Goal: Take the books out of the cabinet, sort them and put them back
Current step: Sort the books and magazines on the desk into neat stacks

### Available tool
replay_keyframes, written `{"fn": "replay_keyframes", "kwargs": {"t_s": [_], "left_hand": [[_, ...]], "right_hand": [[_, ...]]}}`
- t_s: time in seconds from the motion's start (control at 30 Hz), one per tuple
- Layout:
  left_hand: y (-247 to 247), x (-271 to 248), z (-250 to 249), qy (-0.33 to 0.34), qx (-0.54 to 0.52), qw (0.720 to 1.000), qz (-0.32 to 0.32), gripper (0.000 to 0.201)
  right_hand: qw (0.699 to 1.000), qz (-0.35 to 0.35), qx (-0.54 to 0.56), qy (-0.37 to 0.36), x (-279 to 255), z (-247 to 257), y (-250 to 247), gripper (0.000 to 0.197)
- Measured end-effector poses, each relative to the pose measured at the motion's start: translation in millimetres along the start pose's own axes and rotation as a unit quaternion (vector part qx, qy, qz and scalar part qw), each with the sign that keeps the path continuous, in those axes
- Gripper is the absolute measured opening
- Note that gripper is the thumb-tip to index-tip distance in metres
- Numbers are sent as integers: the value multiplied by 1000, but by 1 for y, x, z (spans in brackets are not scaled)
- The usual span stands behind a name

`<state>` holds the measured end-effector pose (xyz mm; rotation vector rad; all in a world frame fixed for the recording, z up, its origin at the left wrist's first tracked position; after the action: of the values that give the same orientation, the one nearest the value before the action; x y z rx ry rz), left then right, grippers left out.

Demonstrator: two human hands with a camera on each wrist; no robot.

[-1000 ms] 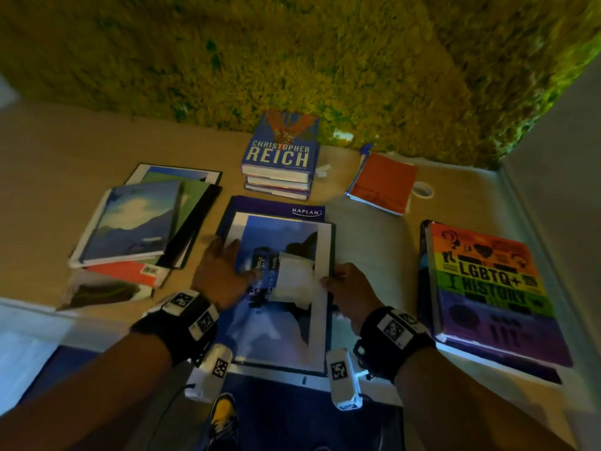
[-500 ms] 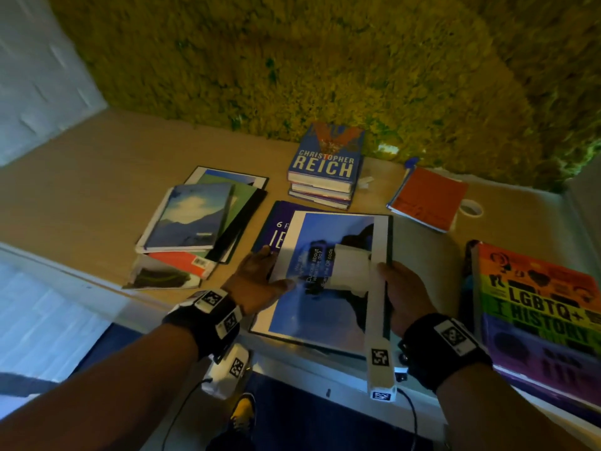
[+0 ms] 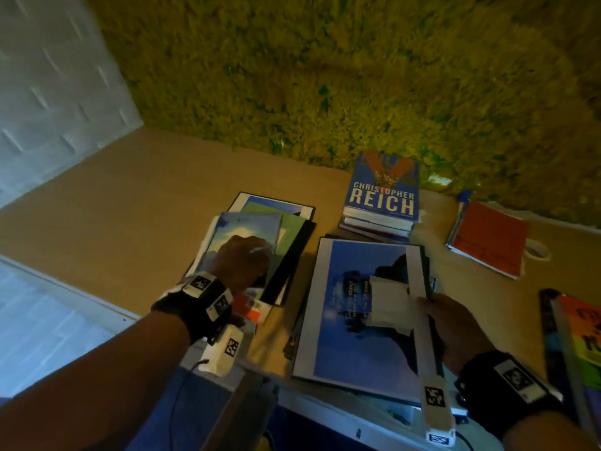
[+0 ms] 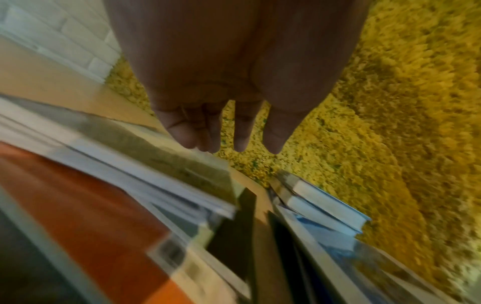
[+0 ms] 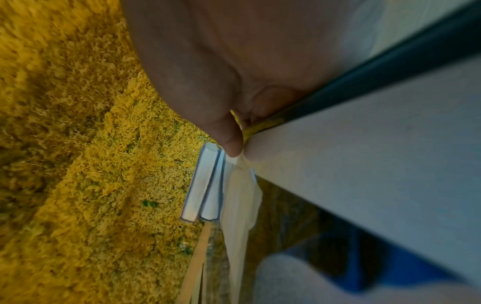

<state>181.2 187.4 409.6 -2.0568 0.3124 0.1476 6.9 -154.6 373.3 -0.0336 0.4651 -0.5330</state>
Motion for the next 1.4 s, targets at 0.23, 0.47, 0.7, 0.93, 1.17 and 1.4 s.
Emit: {"fn": "replay_keyframes", "kwargs": {"t_s": [0.23, 0.47, 0.7, 0.93, 1.17, 1.4], "left_hand": [[-37, 85, 95, -173, 67, 982, -16, 71], [-35, 108, 101, -145, 52, 988, 2, 77], [-30, 108, 104, -146, -146, 977, 56, 59], [-16, 97, 133, -279, -411, 863, 89, 37], [-33, 77, 135, -225, -295, 928, 29, 38], [-101, 57, 156, -205, -291, 930, -92, 35]], "right_hand": [[958, -92, -229, -148, 0, 55, -8, 23], [912, 186, -310, -192, -7, 78, 161, 45], [842, 269, -434, -174, -22, 58, 269, 73], [841, 254, -439, -191, -15, 47, 267, 83], [837, 249, -441, -208, -8, 35, 262, 75], [817, 258, -473, -206, 10, 24, 256, 76]]}}
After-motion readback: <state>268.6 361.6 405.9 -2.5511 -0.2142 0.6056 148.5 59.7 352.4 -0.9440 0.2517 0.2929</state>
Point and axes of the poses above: each hand's wrist, its own x-axis towards the middle knuckle, its own y-axis out of the palm, z = x × y, the point moved 6 cm from there along x, towards the middle knuckle, and after that the axes turned 6 degrees about -y, right-handed, at the moved point
